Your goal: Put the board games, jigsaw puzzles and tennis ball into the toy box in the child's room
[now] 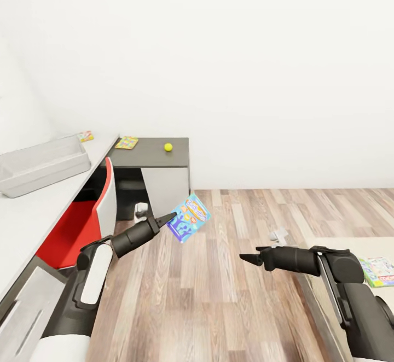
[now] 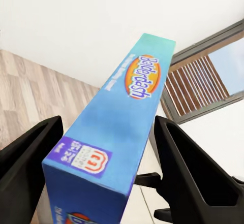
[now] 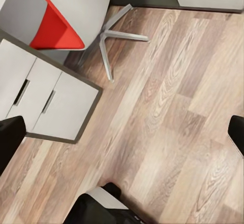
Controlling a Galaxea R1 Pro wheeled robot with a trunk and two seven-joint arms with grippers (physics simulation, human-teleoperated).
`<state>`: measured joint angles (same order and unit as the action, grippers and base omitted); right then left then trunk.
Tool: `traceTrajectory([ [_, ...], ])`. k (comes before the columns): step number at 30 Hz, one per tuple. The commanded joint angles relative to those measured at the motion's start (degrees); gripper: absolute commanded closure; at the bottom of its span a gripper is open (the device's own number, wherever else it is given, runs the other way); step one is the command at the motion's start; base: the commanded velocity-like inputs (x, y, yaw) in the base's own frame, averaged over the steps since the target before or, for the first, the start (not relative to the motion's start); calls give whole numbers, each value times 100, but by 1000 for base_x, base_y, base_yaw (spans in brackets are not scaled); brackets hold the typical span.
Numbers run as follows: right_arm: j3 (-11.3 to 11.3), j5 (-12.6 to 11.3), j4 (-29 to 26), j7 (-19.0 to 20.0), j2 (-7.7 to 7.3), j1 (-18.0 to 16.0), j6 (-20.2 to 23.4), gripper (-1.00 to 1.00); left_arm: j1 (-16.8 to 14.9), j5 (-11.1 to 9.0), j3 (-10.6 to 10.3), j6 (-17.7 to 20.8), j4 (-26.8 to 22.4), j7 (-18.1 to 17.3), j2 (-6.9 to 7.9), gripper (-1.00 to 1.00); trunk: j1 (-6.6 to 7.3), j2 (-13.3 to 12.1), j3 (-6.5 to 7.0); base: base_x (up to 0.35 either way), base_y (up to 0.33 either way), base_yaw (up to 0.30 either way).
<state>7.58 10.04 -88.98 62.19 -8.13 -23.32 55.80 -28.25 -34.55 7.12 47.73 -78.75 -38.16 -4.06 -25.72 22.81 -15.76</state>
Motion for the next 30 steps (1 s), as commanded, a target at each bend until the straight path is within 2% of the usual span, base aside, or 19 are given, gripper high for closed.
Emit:
traceTrajectory([
  [1, 6, 57, -5, 57, 0, -6, 29, -100, -5, -22, 15, 39, -3, -25, -6, 100, -6, 11, -13, 337, 0, 0],
  [20, 6, 70, -5, 55, -14, -14, 24, -100, 15, -34, 22, 68, -143, -25, -7, 100, -6, 11, -63, 337, 0, 0],
  [26, 5, 69, -5, 58, -5, -14, 43, -100, -50, -25, 65, 297, -195, -25, 21, 100, -6, 11, -81, 336, 0, 0],
  [30, 5, 67, -8, 57, 0, -14, 45, -100, -161, -45, 235, 582, -320, -22, 43, 100, -6, 11, -93, 337, 0, 0],
])
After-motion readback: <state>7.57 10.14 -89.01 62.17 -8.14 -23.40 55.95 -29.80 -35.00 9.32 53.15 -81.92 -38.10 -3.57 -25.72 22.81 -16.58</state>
